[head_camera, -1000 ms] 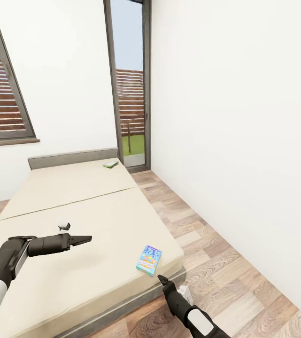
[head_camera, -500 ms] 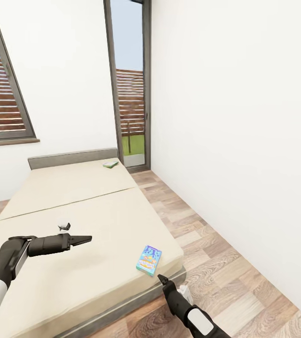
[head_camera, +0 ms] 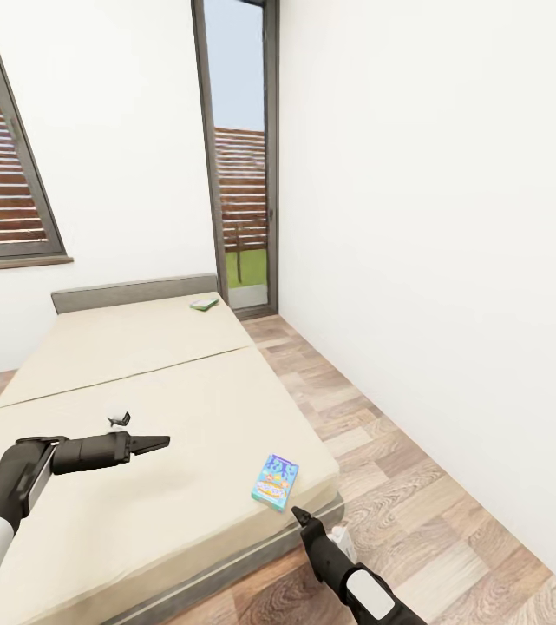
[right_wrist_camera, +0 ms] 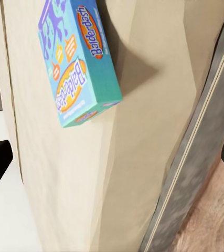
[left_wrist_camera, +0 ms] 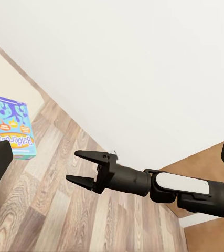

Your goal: Put all the toys in the child's room - the three board games (two on the bed and one on the table), the two jigsaw puzzles on the table, and the tennis ball on the table - inside the toy box on the table in the child's room.

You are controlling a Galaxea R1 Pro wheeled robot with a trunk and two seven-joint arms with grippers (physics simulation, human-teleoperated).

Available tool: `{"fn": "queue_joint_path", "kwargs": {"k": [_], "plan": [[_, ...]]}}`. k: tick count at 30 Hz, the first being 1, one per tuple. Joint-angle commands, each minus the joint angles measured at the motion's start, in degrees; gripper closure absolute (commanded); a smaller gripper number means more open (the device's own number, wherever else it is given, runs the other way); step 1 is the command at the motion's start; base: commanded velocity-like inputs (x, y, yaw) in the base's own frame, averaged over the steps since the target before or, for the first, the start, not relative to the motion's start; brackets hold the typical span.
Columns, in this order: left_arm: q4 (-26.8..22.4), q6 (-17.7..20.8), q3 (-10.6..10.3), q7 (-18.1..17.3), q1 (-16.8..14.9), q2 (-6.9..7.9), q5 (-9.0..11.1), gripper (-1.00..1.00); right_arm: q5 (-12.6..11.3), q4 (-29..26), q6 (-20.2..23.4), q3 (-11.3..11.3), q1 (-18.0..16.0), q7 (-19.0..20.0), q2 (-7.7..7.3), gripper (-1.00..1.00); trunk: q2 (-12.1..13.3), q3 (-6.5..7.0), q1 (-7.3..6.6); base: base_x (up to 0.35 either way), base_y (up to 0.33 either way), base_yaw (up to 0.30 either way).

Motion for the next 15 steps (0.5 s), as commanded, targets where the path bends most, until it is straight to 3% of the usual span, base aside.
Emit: {"fn": "queue_joint_path", "kwargs": {"k": [1,15], "plan": [[0.0,0.6,0.0,-0.3,0.0,0.00,-0.1,-1.00,-0.4,0.0,0.3,-0.1,0.0,0.1,0.01,-1.00,0.0,-0.06,-0.01,0.008,0.000,0.000],[0.0,0.6,0.0,-0.3,0.0,0.00,-0.1,-1.00,-0.6,0.0,-3.8,-0.1,0.0,0.2,0.01,-1.00,0.0,-0.06,-0.01,0.016,0.000,0.000]]}}
